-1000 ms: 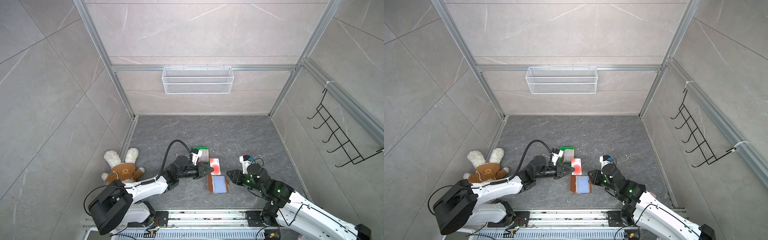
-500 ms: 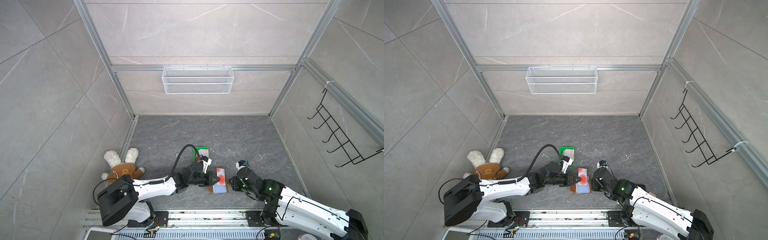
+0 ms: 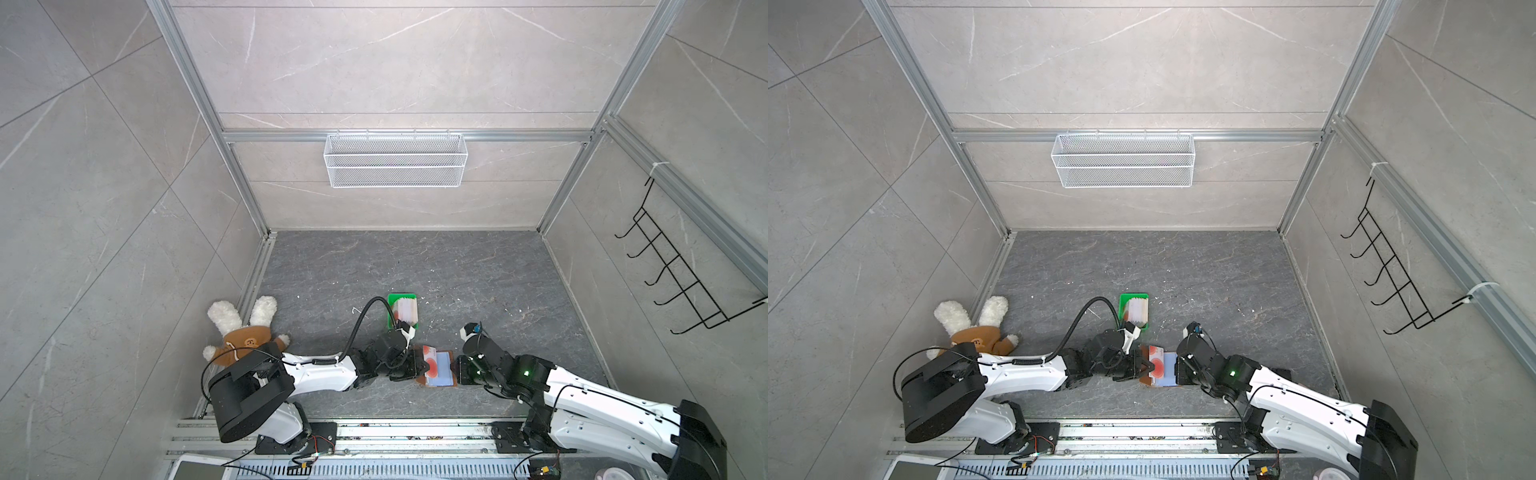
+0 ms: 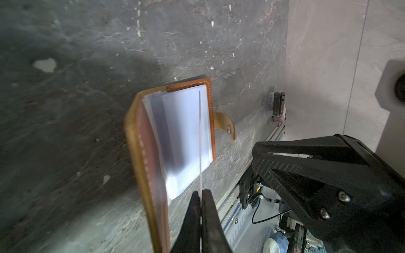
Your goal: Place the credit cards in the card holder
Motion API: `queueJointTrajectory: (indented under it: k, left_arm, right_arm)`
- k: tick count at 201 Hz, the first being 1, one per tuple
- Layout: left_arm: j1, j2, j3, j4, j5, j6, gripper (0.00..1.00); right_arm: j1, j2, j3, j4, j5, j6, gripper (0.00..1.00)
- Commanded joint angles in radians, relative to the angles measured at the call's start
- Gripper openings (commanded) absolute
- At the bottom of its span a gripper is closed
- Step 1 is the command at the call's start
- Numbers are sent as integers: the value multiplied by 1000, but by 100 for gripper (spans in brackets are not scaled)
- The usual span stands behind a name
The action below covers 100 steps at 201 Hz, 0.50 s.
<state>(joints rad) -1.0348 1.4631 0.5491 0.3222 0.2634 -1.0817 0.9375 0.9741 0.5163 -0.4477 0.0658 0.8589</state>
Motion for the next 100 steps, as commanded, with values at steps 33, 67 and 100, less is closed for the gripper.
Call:
queueJointTrajectory:
  k: [33,67,100]
  left_arm:
    - [60,-46,-56,32,54,-33,0]
    - [65,-52,-71,47,63,-37,0]
    - [67,-36,-85,120,95,-46,0]
  right_arm:
    - [10,133,15,76,-28,10,21]
    - [10,175,1,77,-18,26,21]
    - [10,211,-7,64,-4,32,21]
